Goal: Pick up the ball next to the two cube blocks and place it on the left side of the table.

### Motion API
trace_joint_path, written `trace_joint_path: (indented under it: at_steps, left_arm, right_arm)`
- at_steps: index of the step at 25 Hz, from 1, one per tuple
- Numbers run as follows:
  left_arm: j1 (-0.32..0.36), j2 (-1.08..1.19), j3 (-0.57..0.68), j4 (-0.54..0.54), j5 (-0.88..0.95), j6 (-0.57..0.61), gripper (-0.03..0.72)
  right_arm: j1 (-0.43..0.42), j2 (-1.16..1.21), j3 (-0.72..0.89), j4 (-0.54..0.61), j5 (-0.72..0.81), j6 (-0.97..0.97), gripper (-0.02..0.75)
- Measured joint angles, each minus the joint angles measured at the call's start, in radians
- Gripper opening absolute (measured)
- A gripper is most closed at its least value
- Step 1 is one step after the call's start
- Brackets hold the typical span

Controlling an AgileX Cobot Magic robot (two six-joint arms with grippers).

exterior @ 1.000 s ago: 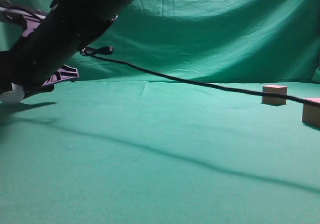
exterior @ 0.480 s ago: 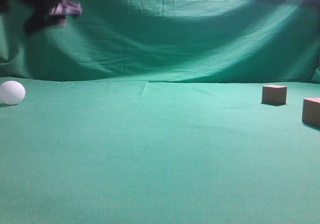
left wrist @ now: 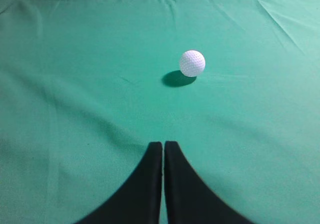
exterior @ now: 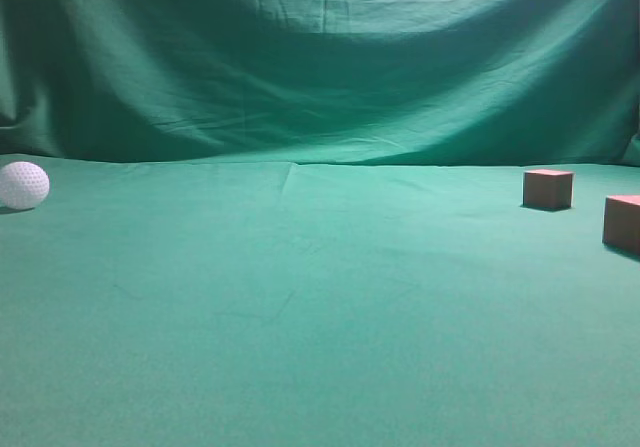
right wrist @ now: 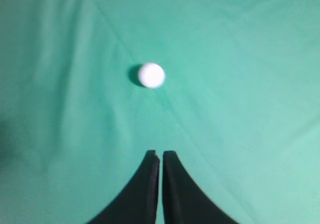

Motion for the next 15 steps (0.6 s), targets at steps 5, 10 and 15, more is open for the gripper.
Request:
trace_joint_path:
  at_steps: [5, 10, 15]
  left_arm:
    - [0.0, 0.0, 0.0, 0.0, 0.0, 0.0, 0.0]
    - [0.0, 0.0, 0.0, 0.0, 0.0, 0.0, 0.0]
    - [0.0, 0.0, 0.0, 0.0, 0.0, 0.0, 0.0]
  right_arm:
    - [0.0, -0.161, 0.028, -0.104, 0.038, 0.095, 0.0]
    - [0.0, -0.373, 0.159, -0.133, 0.043, 0.101, 0.0]
    - [0.0, -0.607, 0.401, -0.195, 0.046, 0.091, 0.0]
